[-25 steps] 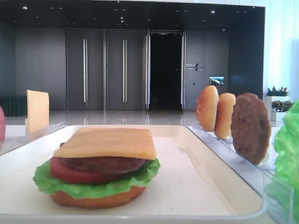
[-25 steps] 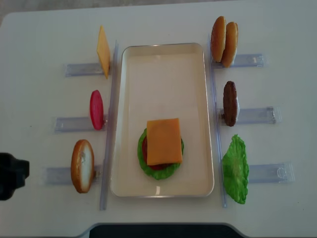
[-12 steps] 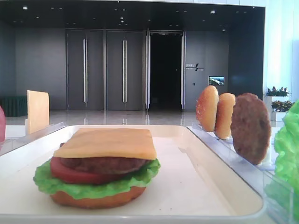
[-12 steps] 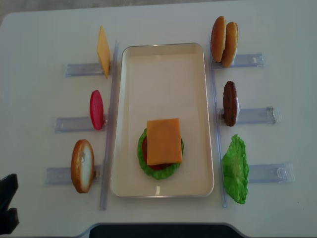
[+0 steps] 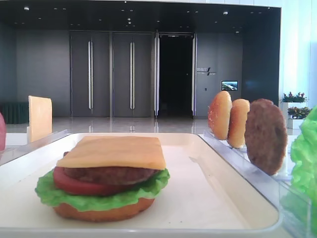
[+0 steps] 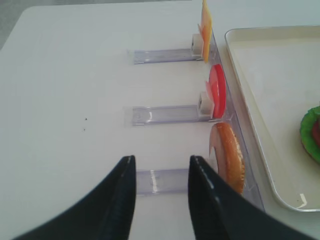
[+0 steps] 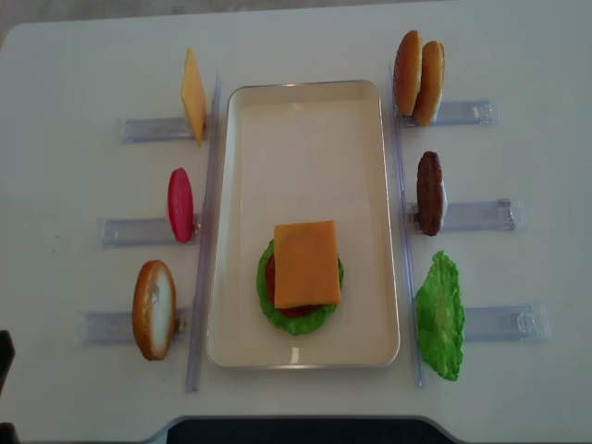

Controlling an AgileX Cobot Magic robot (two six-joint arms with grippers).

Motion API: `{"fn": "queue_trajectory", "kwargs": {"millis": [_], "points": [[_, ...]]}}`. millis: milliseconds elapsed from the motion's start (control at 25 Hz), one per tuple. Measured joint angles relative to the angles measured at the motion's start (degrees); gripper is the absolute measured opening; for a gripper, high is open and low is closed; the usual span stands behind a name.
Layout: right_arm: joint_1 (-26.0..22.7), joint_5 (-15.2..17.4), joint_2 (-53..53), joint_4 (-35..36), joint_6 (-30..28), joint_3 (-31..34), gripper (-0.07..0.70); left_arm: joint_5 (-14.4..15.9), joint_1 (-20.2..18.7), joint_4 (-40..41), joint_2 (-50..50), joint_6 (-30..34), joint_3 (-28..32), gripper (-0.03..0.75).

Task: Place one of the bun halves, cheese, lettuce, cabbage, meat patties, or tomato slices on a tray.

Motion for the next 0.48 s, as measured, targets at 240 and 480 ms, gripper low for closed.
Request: {"fn": "queue_trajectory", "kwargs": {"millis": [240,480], "points": [[0.0,0.0,0.0,0.0,0.0,0.0,0.359,0.11,0.0,0.11,-2.46,0.0,0.0,0.272],[0.0,0.0,0.0,0.0,0.0,0.0,0.359,0.22,0.0,0.27,-2.46,0.0,0.0,0.272]]}}
